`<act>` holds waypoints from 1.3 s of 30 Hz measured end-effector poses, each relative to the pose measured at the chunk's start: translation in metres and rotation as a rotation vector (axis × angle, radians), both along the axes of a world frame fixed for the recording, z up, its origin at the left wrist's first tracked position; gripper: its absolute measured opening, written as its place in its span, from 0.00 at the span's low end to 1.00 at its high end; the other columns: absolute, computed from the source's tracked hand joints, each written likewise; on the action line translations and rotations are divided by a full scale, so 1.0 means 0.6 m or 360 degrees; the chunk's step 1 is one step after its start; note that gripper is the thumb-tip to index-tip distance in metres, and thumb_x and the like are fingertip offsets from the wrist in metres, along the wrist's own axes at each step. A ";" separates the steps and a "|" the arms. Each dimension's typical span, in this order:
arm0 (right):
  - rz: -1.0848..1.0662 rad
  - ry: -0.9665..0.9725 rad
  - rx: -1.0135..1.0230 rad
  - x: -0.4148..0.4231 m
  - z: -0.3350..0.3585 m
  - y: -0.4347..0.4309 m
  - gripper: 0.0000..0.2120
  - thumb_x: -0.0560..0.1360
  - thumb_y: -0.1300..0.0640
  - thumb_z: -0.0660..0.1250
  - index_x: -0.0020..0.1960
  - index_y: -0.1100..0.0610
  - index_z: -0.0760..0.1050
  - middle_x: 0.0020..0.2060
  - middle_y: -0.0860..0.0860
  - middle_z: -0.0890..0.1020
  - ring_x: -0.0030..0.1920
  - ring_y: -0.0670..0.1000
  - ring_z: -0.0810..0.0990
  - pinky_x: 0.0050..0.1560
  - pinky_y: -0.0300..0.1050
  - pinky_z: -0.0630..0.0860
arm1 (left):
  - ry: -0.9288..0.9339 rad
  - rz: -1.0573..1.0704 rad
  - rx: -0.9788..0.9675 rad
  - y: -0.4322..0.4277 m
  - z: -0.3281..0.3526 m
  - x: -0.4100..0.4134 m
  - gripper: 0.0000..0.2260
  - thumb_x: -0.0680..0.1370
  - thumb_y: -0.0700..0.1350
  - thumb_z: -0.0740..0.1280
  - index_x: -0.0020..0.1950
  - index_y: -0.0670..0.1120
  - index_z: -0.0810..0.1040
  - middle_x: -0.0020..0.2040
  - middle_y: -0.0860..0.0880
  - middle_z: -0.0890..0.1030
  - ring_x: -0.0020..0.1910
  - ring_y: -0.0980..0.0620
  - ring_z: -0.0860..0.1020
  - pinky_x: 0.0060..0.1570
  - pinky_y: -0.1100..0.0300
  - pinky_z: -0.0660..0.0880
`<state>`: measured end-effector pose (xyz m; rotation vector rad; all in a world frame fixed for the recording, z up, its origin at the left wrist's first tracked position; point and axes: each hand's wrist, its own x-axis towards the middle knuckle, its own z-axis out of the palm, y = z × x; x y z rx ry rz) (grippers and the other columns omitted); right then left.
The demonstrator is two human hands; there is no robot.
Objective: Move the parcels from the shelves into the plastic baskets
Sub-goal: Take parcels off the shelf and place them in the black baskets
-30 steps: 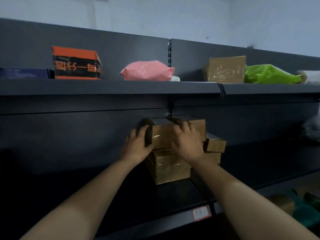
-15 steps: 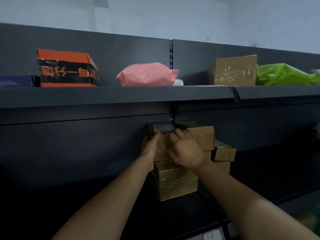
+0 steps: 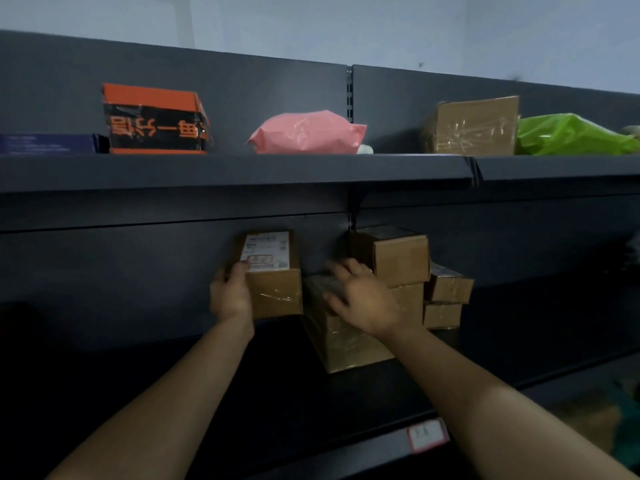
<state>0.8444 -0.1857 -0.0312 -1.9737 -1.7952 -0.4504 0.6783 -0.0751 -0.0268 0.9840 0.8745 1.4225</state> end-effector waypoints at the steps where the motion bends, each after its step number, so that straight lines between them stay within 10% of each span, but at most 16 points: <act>1: -0.0077 -0.0015 -0.0142 0.001 -0.009 0.001 0.23 0.81 0.43 0.55 0.72 0.52 0.66 0.68 0.55 0.70 0.66 0.56 0.70 0.61 0.51 0.72 | 0.0041 0.0028 -0.0002 0.002 -0.008 -0.017 0.08 0.75 0.51 0.67 0.51 0.52 0.74 0.49 0.47 0.79 0.51 0.44 0.78 0.54 0.46 0.78; 7: -0.0207 -0.0157 -0.0459 -0.017 -0.039 -0.010 0.37 0.74 0.29 0.51 0.76 0.48 0.60 0.74 0.50 0.65 0.73 0.56 0.63 0.69 0.54 0.58 | 0.0364 -0.0183 -0.0230 -0.014 -0.075 -0.065 0.11 0.76 0.49 0.66 0.56 0.48 0.76 0.51 0.42 0.80 0.50 0.41 0.79 0.53 0.43 0.77; 19: -0.0038 -0.0417 -0.0035 -0.061 -0.069 -0.064 0.38 0.70 0.28 0.60 0.73 0.49 0.65 0.70 0.49 0.72 0.69 0.53 0.70 0.63 0.49 0.68 | 0.0717 -0.0144 0.0028 -0.084 -0.107 -0.093 0.23 0.80 0.49 0.62 0.74 0.53 0.63 0.62 0.48 0.73 0.59 0.45 0.74 0.62 0.48 0.72; 24: 0.0071 -0.0397 0.0157 -0.080 -0.070 -0.100 0.32 0.75 0.32 0.48 0.64 0.50 0.76 0.59 0.49 0.82 0.58 0.52 0.80 0.53 0.46 0.75 | 0.0715 -0.0068 0.0109 -0.118 -0.115 -0.102 0.19 0.80 0.49 0.61 0.71 0.49 0.67 0.58 0.48 0.76 0.54 0.47 0.75 0.58 0.51 0.74; 28: -0.0186 0.0265 0.0241 -0.067 -0.053 -0.139 0.19 0.81 0.42 0.52 0.63 0.48 0.74 0.59 0.51 0.79 0.61 0.54 0.75 0.63 0.52 0.67 | 0.0735 -0.0104 0.0159 -0.137 -0.117 -0.116 0.16 0.80 0.48 0.62 0.68 0.49 0.70 0.59 0.46 0.77 0.55 0.46 0.76 0.58 0.49 0.74; 33: -0.0279 0.2234 0.0042 -0.075 -0.041 -0.185 0.24 0.72 0.47 0.71 0.62 0.56 0.67 0.56 0.56 0.76 0.57 0.59 0.76 0.63 0.60 0.72 | 0.0537 -0.0294 0.0027 -0.163 -0.115 -0.126 0.21 0.79 0.47 0.64 0.71 0.54 0.66 0.60 0.48 0.75 0.58 0.45 0.75 0.61 0.46 0.72; 39: -0.0150 0.2541 0.0149 -0.104 -0.061 -0.222 0.34 0.71 0.49 0.73 0.72 0.49 0.63 0.60 0.55 0.74 0.58 0.61 0.74 0.61 0.66 0.70 | 0.0256 -0.0451 -0.0049 -0.192 -0.119 -0.157 0.24 0.77 0.47 0.66 0.71 0.60 0.65 0.61 0.48 0.77 0.58 0.46 0.76 0.63 0.44 0.71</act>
